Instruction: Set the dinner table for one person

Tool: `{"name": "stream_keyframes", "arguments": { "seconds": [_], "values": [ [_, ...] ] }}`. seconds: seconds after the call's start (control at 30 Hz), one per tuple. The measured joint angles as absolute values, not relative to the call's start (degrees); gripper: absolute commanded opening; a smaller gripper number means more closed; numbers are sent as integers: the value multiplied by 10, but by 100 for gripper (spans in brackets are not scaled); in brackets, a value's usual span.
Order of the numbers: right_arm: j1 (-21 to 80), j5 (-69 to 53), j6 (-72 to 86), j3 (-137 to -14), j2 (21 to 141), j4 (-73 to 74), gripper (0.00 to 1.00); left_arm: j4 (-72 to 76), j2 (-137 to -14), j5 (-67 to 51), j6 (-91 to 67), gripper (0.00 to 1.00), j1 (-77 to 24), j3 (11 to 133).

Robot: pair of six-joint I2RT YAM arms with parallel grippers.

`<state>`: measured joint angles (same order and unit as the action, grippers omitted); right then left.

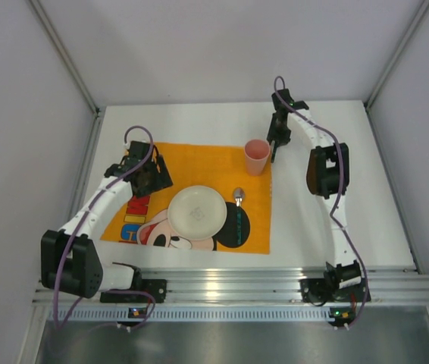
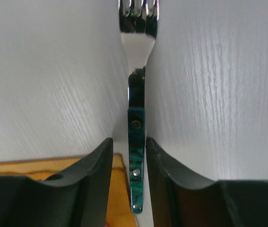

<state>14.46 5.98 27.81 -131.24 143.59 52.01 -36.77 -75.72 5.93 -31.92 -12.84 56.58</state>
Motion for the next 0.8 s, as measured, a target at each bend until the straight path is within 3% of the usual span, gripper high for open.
{"name": "stream_keyframes", "arguments": {
  "seconds": [0.07,0.2,0.53,0.8],
  "values": [
    [145,63,281,-1318,1441,519,28,-369,-760,60,-316,77,-128,566],
    [145,70,279,-1325,1446,520,1,-373,-768,61,-313,77,-128,566],
    [136,86,271,-1314,1439,514,0,-382,-789,46,-297,77,-128,613],
    [71,109,246,-1236,1326,530,0,-382,-831,23,-272,80,-146,737]
  ]
}}
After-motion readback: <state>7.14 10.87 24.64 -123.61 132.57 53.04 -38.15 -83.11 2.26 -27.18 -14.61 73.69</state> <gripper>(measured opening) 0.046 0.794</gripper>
